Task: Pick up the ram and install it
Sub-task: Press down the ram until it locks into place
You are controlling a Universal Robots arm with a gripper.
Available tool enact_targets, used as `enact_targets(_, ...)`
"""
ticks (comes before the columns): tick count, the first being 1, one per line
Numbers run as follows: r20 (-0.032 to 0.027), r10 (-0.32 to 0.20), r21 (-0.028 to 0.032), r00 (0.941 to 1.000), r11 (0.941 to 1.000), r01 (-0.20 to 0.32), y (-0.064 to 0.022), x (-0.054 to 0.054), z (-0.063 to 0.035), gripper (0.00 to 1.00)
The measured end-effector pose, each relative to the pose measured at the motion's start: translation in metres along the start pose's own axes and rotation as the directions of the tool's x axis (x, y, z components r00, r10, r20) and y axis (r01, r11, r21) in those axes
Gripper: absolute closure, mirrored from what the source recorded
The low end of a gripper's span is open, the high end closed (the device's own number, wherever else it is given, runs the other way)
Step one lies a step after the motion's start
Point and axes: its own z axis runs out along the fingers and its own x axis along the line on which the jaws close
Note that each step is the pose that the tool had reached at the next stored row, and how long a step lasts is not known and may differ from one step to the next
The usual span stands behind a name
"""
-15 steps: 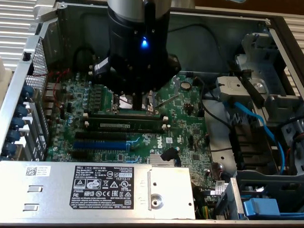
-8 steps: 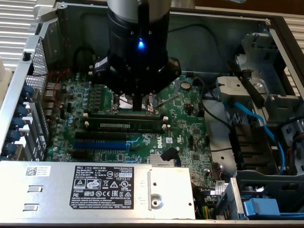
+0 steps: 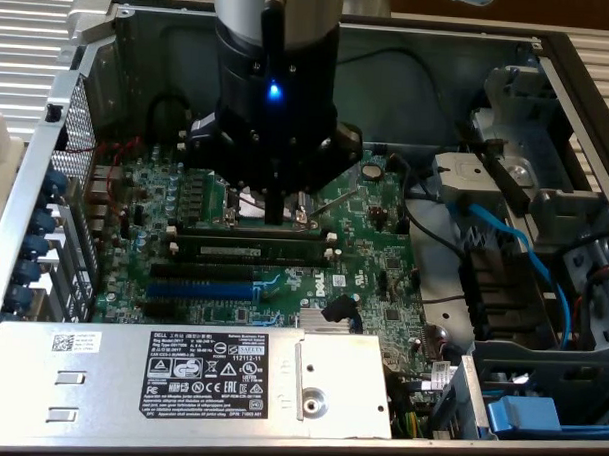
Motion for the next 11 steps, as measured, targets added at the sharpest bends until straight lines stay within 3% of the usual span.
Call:
enact_targets(5,0.0026,0.083,0.0037,0.9965,0.9965,-0.083,0.0,0.0,0.0009,0.89)
enact_targets(11,0.006,0.183,0.008,0.9831,0.983,-0.183,-0.0001,0.0001,0.0018,0.89)
